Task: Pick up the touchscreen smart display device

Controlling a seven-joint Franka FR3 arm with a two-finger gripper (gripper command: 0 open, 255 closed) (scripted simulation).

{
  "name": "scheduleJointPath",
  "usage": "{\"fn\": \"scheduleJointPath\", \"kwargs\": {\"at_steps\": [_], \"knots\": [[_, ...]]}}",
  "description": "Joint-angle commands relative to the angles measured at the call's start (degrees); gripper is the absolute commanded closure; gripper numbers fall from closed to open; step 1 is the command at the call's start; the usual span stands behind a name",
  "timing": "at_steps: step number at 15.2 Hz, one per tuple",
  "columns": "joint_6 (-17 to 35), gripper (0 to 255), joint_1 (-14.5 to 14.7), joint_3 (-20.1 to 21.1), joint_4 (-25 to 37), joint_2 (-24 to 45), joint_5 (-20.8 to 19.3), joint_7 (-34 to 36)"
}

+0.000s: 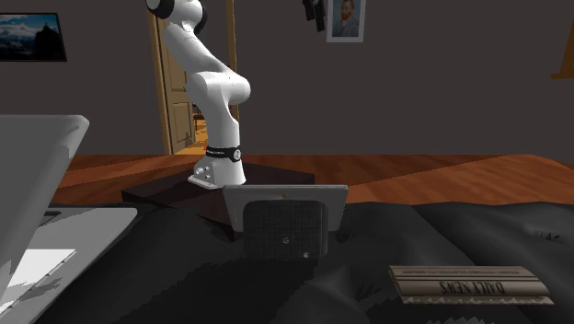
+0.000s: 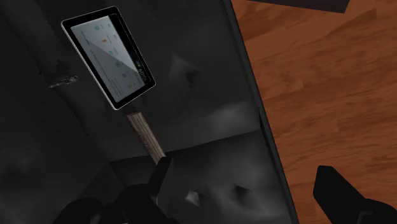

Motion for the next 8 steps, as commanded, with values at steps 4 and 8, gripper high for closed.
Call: {"fn": "scheduleJointPath", "kwargs": {"at_steps": [4,8], "knots": [[1.02,0,-0.06,-5.11,-2.27,0.35,-0.55,-5.58],[2.35,0,-0.26,-11.92,-4.19,2.18,-1.52,-13.07]]}}
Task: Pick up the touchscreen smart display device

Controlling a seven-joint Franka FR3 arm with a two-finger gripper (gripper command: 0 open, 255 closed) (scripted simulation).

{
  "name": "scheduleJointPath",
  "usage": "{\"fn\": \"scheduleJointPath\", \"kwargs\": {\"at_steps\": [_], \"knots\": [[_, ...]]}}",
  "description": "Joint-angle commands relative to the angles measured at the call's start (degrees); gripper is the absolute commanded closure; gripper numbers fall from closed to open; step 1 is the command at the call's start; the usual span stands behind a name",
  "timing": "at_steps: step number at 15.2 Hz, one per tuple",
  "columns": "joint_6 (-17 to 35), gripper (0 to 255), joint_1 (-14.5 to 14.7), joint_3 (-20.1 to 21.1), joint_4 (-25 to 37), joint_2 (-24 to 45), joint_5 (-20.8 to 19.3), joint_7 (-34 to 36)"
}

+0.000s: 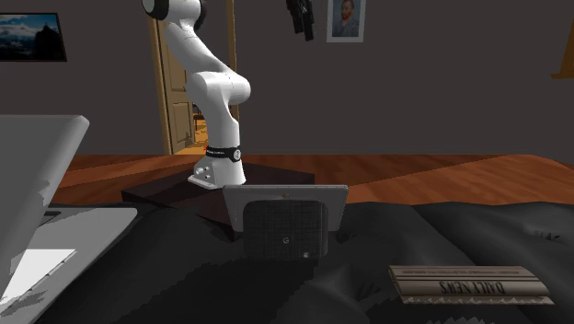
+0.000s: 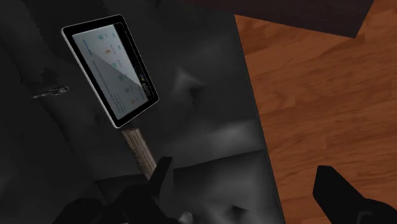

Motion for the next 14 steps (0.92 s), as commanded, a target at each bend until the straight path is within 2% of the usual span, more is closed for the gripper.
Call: {"fn": "scheduleJointPath", "kwargs": {"at_steps": [1,8,14], "knots": [[1.19,0,-0.01,-3.36,-0.73,1.75,-0.43,-3.8],[3.53,0,0.08,-15.18,-0.49,9.52,-1.53,-17.39],[5.35,0,1.43,-25.35,2.67,20.11,-0.37,-29.99]]}}
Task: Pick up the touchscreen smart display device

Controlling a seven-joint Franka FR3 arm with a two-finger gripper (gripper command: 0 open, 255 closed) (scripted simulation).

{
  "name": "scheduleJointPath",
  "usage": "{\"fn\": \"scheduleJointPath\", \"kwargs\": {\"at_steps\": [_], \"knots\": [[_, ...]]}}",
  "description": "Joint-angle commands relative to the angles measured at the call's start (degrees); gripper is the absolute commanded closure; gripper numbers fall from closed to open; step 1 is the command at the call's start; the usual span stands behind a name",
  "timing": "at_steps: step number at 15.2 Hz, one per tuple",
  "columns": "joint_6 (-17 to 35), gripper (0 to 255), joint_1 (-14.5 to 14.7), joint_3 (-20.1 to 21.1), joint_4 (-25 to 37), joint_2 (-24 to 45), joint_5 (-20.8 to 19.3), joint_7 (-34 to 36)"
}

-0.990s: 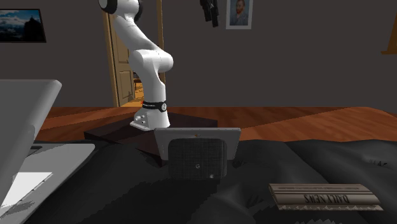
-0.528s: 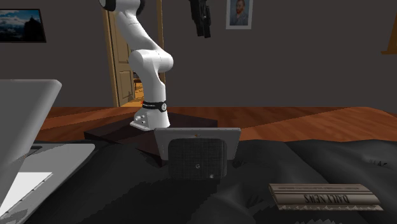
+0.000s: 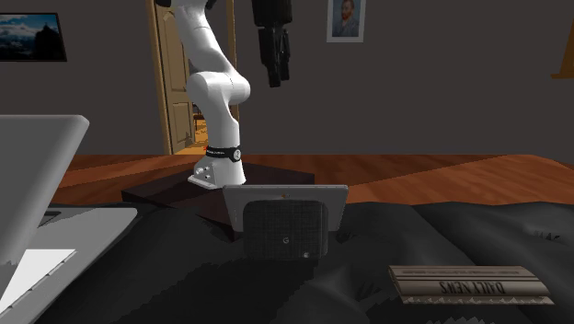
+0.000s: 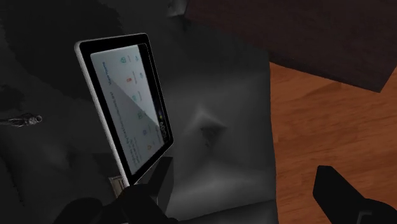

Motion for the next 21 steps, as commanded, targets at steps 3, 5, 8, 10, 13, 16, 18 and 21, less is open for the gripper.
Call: {"fn": "scheduleJointPath", "kwargs": {"at_steps": [3,5,8,10,13,16,18,21], "knots": [[0.66,0,1.37,-6.77,3.35,8.67,2.32,-9.36],[0.89,0,2.05,-10.01,5.43,13.95,4.45,-14.48],[0.69,0,2.49,-14.23,9.13,23.1,9.01,-22.89],[0.04,0,1.76,-15.98,12.01,29.94,12.8,-28.8],[-1.66,0,-1.38,-16.28,16.95,40.33,18.4,-37.02],[-3.78,0,-6.02,-14.56,22.52,49.83,22.62,-43.46],[-3.29,0,-6.63,-14.02,22.58,50.71,23.04,-43.93],[-1.62,0,-7.07,-13.42,21.91,52.15,24.07,-44.69]]}}
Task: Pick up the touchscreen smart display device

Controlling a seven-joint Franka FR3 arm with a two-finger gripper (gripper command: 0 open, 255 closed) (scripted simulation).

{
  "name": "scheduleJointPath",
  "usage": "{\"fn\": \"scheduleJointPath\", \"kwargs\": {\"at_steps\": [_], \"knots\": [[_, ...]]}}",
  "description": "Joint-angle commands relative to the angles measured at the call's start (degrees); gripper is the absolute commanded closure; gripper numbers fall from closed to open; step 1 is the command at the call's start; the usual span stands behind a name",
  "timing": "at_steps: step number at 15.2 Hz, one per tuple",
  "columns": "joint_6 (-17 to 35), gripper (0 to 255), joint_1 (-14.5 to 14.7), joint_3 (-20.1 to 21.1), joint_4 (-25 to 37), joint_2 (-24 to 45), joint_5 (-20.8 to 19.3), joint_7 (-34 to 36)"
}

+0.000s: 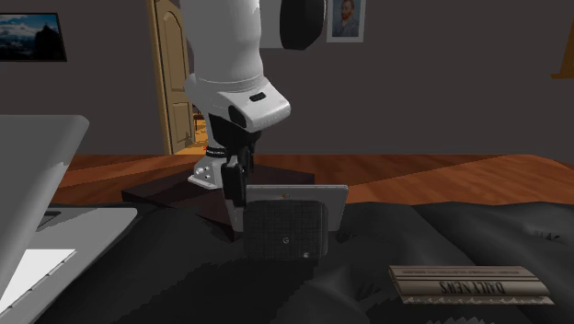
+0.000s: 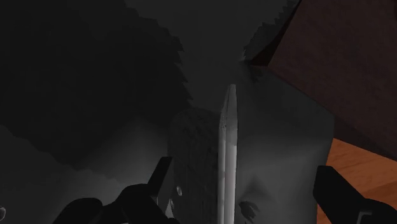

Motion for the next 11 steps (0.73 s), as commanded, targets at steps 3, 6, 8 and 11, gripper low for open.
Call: {"fn": "scheduleJointPath", "kwargs": {"at_steps": [3,6,8,11], "knots": [[2.38,0,-0.77,0.97,-0.72,2.36,1.65,-1.23],[2.4,255,-0.66,0.93,-0.88,2.17,1.56,-1.14],[2.39,255,-0.66,0.93,-0.86,2.17,1.56,-1.14],[2.37,255,-0.65,0.92,-0.86,2.14,1.55,-1.12]]}}
